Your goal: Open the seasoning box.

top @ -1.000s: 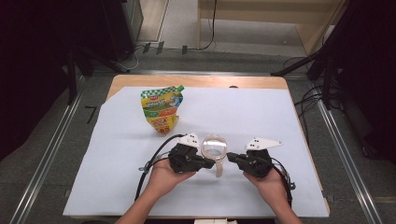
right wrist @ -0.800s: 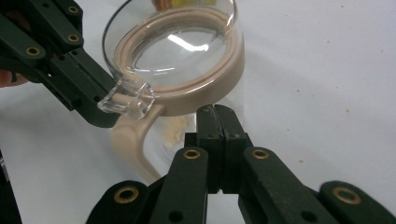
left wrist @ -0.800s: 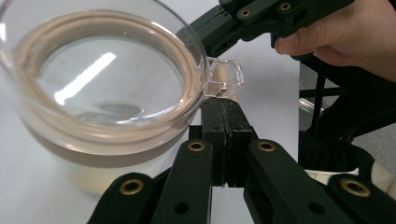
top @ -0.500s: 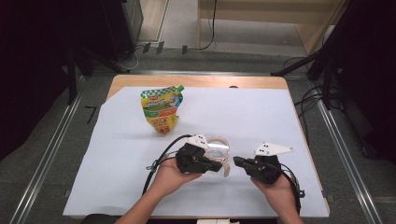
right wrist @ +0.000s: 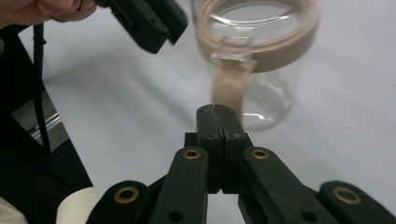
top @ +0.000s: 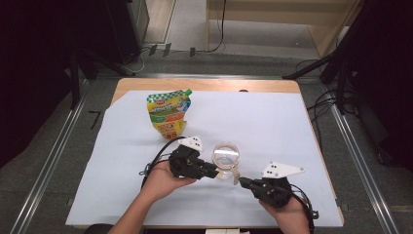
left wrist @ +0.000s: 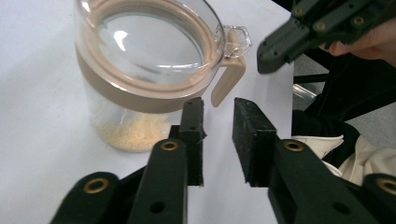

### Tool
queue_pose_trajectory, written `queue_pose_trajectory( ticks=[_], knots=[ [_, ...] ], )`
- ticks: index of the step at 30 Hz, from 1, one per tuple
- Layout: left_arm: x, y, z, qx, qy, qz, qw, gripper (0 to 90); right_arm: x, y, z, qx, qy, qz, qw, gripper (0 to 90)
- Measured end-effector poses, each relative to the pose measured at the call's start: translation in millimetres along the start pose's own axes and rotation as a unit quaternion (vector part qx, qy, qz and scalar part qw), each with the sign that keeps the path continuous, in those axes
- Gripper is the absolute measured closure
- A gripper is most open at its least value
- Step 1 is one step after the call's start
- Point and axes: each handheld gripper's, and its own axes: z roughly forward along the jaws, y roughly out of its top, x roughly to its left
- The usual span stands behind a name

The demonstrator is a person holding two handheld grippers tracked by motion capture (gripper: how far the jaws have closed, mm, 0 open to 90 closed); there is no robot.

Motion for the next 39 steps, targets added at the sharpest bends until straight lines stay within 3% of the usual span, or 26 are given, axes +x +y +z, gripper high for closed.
queue_pose_trajectory(
  ticks=[3, 8, 17, 29, 39],
  knots=[
    [3.4, -1.7, -3.2, -0.005, 0.005, -0.006, 1.0, 68.1, 5.4, -1.2, 10.4, 0.009, 0.01, -0.007, 0.9999, 90.0],
    [7.4, -5.6, -7.7, -0.019, 0.02, 0.004, 0.9996, 56.4, 4.9, -4.5, 25.1, 0.025, 0.011, -0.005, 0.9996, 90.0],
    [13.0, -10.6, -10.1, -0.027, 0.04, -0.006, 0.9988, 45.0, 0.3, -2.9, 29.4, 0.027, 0.012, -0.009, 0.9995, 90.0],
    [14.8, -11.9, -8.0, -0.025, 0.05, -0.014, 0.9983, 43.0, -7.4, -1.8, 25.4, 0.027, -0.002, -0.007, 0.9996, 90.0],
    [15.1, -12.4, -5.1, -0.019, 0.05, -0.014, 0.9985, 42.3, -22.1, -1.6, 18.1, 0.027, -0.039, 0.006, 0.9989, 90.0]
  ],
)
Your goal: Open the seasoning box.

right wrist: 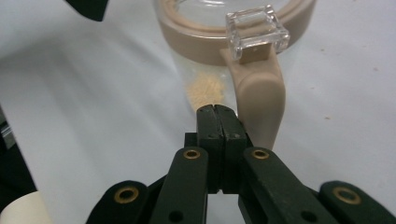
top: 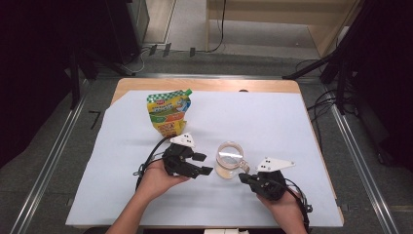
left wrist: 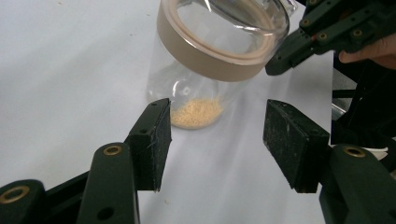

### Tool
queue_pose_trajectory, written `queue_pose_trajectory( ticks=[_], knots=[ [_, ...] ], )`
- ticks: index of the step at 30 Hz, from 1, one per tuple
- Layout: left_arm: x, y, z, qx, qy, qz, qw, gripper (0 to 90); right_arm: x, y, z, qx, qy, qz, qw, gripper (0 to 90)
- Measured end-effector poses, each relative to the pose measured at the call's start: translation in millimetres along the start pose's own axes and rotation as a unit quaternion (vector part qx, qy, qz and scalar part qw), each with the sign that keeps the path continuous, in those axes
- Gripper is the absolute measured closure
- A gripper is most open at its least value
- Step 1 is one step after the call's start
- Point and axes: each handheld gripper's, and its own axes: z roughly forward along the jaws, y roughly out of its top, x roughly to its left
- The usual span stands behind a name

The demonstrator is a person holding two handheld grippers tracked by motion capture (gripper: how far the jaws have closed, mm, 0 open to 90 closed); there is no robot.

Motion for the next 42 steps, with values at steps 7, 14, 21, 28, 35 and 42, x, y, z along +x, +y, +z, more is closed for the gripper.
queue_pose_trajectory(
  ticks=[7, 14, 21, 28, 35, 42],
  knots=[
    [1.1, -0.4, 0.2, -0.001, -0.001, 0.0, 1.0, 42.4, -15.8, 2.4, -1.3, -0.009, -0.021, 0.018, 0.9996, 90.0],
    [2.5, -0.7, 0.0, -0.001, -0.002, -0.001, 1.0, 42.3, -36.0, 10.5, 4.2, -0.023, -0.046, 0.031, 0.9982, 90.0],
    [4.3, -0.9, 0.9, -0.003, -0.005, -0.001, 1.0, 42.3, -49.9, 16.0, 13.7, -0.041, -0.073, 0.026, 0.9961, 90.0],
    [6.5, -0.8, 0.7, -0.007, -0.003, -0.006, 0.9999, 42.4, -59.4, 24.0, 28.9, -0.047, -0.09, 0.009, 0.9948, 90.0],
    [11.9, -0.9, 2.9, -0.015, -0.001, -0.014, 0.9998, 42.5, -63.9, 23.1, 39.7, -0.034, -0.087, 0.014, 0.9955, 90.0],
    [17.3, -1.2, 1.7, -0.033, -0.002, -0.018, 0.9993, 41.0, -58.6, 22.9, 42.1, -0.027, -0.085, 0.009, 0.996, 90.0]
  ],
)
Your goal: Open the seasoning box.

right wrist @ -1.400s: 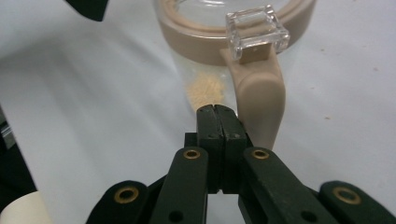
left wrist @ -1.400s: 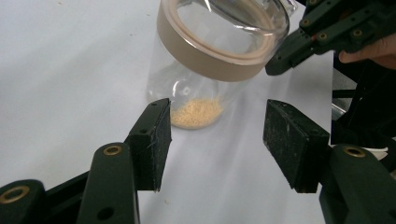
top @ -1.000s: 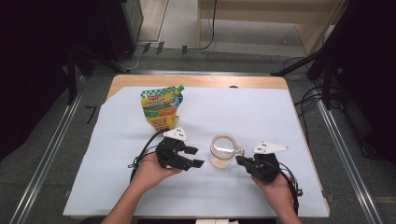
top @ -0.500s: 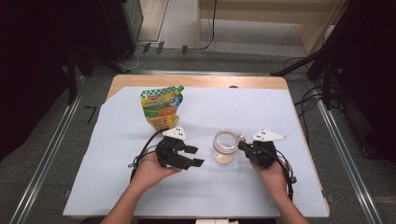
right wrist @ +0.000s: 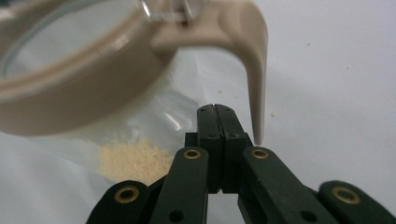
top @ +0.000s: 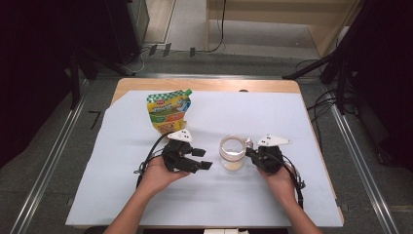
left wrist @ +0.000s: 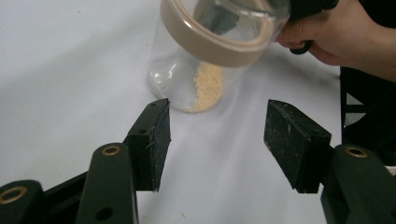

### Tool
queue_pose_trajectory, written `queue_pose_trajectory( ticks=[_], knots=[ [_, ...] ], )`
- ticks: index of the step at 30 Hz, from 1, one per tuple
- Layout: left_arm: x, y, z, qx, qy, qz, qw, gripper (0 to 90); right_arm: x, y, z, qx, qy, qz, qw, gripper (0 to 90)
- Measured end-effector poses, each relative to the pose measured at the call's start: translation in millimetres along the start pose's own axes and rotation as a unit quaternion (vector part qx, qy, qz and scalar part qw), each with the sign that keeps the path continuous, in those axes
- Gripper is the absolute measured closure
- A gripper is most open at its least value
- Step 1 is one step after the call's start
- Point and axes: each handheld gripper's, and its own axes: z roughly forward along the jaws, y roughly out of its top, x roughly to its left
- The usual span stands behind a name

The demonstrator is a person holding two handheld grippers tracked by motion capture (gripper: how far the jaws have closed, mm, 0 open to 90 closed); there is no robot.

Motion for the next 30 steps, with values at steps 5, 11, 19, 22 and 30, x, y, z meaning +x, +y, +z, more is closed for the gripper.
queue_pose_trajectory(
  ticks=[5, 11, 19, 22, 30],
  knots=[
    [0.3, 0.9, -1.1, 0.0, 0.003, 0.002, 1.0, 40.1, 0.8, -0.4, -0.2, 0.0, 0.007, 0.01, 0.9999, 90.0],
    [0.0, 2.5, 0.3, -0.008, -0.004, 0.004, 1.0, 35.1, 1.0, -4.1, 6.2, 0.03, -0.004, 0.009, 0.9995, 90.0],
    [-4.6, 8.1, -0.9, 0.0, -0.012, 0.025, 0.9996, 25.9, 24.1, -7.8, 10.0, 0.036, 0.041, -0.014, 0.9984, 90.0],
    [-3.0, 7.8, 0.2, 0.007, -0.015, 0.023, 0.9996, 23.2, 26.4, -6.8, 6.6, 0.038, 0.045, -0.015, 0.9981, 90.0],
    [-0.5, 18.8, 5.6, 0.003, -0.014, 0.042, 0.999, 20.3, 18.1, -1.2, -20.0, 0.029, 0.064, 0.003, 0.9975, 90.0]
  ],
)
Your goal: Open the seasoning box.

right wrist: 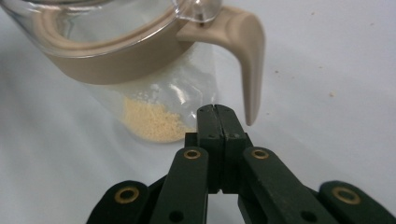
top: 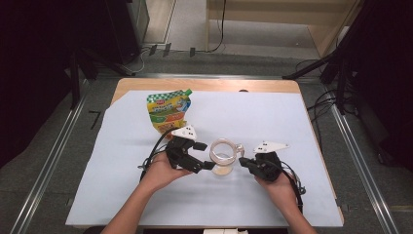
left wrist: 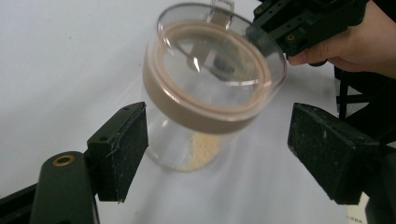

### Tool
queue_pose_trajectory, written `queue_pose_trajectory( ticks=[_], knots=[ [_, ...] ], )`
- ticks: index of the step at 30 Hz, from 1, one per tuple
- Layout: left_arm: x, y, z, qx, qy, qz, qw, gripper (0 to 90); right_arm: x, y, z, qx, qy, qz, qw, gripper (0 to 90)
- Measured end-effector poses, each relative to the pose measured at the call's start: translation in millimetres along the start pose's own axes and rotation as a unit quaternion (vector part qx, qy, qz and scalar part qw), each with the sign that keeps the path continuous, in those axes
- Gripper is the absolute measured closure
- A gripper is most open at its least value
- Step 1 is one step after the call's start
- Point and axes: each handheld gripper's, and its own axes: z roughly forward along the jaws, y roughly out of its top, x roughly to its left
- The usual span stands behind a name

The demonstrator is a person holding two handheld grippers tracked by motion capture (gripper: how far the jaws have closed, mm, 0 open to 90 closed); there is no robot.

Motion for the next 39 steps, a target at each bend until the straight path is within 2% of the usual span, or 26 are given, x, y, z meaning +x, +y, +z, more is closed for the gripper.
queue_pose_trajectory(
  ticks=[4, 7, 11, 14, 16, 19, 22, 27, 33, 39],
  knots=[
    [1.6, 2.9, 6.0, -0.008, 0.007, 0.011, 0.9999, 18.5, -8.0, 3.8, -12.7, -0.011, -0.005, 0.004, 0.9999, 90.0],
    [-1.4, 3.6, 11.5, -0.015, 0.014, 0.029, 0.9994, 14.7, -16.2, 6.3, -16.5, -0.015, -0.01, 0.01, 0.9998, 90.0],
    [-2.4, 4.6, 21.4, -0.017, 0.013, 0.036, 0.9991, 14.3, -25.7, 8.3, -8.6, -0.015, -0.006, 0.02, 0.9997, 90.0],
    [-3.3, 4.9, 30.4, -0.007, 0.023, 0.041, 0.9989, 11.0, -28.7, 9.9, 1.8, -0.011, -0.009, 0.022, 0.9997, 90.0],
    [-4.3, 5.2, 35.3, -0.002, 0.029, 0.039, 0.9988, 10.1, -28.5, 10.5, 6.6, -0.013, -0.008, 0.022, 0.9996, 90.0],
    [-5.9, 6.0, 40.6, -0.004, 0.039, 0.05, 0.998, 9.2, -25.6, 10.2, 9.2, -0.011, -0.012, 0.019, 0.9997, 90.0],
    [-5.0, 7.1, 41.5, -0.008, 0.037, 0.046, 0.9982, 9.0, -25.1, 10.3, 9.4, -0.012, -0.017, 0.018, 0.9996, 90.0],
    [-9.6, 9.2, 40.6, 0.004, 0.048, 0.053, 0.9974, 9.8, -24.8, 10.1, 9.7, -0.014, -0.017, 0.023, 0.9995, 90.0],
    [-12.7, 11.4, 36.7, -0.008, 0.056, 0.062, 0.9965, 10.0, -24.1, 10.3, 9.0, -0.013, -0.018, 0.018, 0.9996, 90.0],
    [-13.5, 12.6, 35.1, -0.009, 0.058, 0.071, 0.9957, 10.2, -23.6, 10.3, 8.9, -0.013, -0.018, 0.021, 0.9995, 90.0]
  ],
)
